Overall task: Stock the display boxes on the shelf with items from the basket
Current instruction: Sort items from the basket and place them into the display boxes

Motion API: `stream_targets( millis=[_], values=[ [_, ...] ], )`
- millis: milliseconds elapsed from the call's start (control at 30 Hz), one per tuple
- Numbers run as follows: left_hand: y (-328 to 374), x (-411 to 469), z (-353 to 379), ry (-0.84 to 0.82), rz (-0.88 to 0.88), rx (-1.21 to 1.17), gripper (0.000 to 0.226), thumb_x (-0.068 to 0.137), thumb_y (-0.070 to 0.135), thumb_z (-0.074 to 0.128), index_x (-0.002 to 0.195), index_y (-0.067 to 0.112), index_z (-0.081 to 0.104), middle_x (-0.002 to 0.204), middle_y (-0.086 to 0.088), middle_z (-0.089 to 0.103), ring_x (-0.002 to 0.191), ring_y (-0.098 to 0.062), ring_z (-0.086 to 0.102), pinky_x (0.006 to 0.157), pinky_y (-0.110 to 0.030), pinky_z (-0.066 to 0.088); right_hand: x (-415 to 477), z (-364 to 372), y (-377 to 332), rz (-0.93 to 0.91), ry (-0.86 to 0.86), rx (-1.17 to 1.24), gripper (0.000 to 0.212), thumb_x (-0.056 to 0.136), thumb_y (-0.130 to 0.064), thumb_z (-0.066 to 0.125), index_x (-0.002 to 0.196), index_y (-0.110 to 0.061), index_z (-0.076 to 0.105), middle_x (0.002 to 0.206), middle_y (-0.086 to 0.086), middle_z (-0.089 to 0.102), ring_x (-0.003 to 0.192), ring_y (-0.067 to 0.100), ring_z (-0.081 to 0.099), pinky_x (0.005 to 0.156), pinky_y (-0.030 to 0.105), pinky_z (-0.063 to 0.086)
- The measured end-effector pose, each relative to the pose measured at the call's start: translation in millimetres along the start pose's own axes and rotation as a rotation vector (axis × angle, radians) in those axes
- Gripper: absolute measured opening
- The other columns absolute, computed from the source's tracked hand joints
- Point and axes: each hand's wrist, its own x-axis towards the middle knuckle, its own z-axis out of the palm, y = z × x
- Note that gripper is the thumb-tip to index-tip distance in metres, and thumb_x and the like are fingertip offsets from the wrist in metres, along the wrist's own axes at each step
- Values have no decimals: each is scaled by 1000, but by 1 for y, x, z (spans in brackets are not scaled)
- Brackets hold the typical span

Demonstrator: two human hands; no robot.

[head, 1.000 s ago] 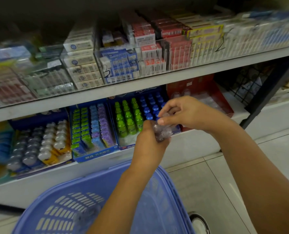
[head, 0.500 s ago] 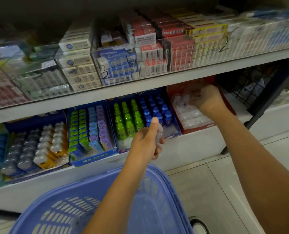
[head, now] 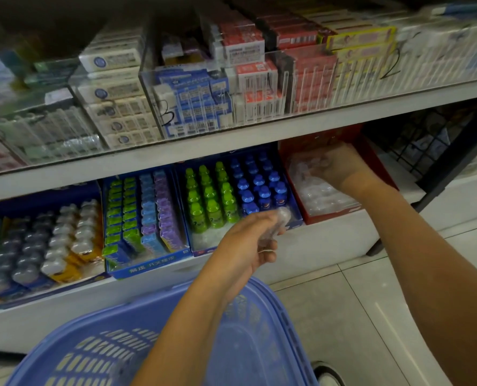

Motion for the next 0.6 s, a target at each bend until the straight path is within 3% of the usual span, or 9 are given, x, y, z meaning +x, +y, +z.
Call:
stream_targets(
  millis=[100,167,267,333,400,433,500,533,600],
  values=[
    [-2,1,-4,-14,81,61,24,79,22,71,102,17,68,84,1,63,65,-6,55,57,-18,47,0,4,6,11,-32,-33,28,81,-7,71,107,-18,71,91,-10,61,82,4,55,67,-6,34],
    [-1,2,-5,20,126,73,23,79,17,73,102,17,69,81,7,65,67,-3,58,62,-17,49,-1,5,6,16,-62,-17,30,81,-9,71,109,-21,70,96,-7,66,89,8,59,78,9,43],
    [5,0,-5,68,199,114,30,77,12,75,106,17,69,94,6,71,74,0,64,67,-14,50,-5,2,-1,39,-116,-19,31,83,-6,69,113,-15,69,109,4,69,102,16,63,87,14,43],
    [8,-2,-3,95,259,180,34,76,8,76,107,19,69,100,4,72,80,1,66,70,-13,52,-5,-1,-10,27,-108,-145,30,88,-7,64,117,-13,67,119,10,65,112,24,59,92,16,41],
    [10,-4,-1,138,298,278,38,74,6,77,109,20,68,101,3,71,84,-4,66,77,-17,54,-11,-13,-29,7,-58,-275,28,90,-12,60,117,-11,66,118,16,63,110,29,58,96,31,46],
    [11,-4,0,163,317,327,40,74,5,77,110,19,67,101,2,70,85,-7,66,80,-19,54,-15,-20,-38,-8,-66,-237,24,88,-17,63,111,-11,68,109,15,67,101,24,62,91,33,49],
    [13,-3,1,216,368,445,42,74,7,79,111,20,64,97,4,68,84,-7,64,78,-19,53,-34,-33,-61,-87,-215,4,17,78,-29,74,95,-28,71,87,-1,71,81,2,65,75,15,53],
    [14,-2,3,242,402,506,41,74,10,79,110,21,63,96,5,68,84,-6,63,76,-18,53,-45,-37,-73,-126,-332,69,21,74,-35,77,93,-34,70,85,-9,70,78,-4,64,70,9,51],
    [18,1,9,288,473,585,40,75,14,79,110,21,61,96,4,68,84,-7,64,74,-23,55,-60,-35,-85,-146,-445,66,32,68,-39,80,97,-34,68,90,-11,69,80,-2,65,72,12,54]
  ],
)
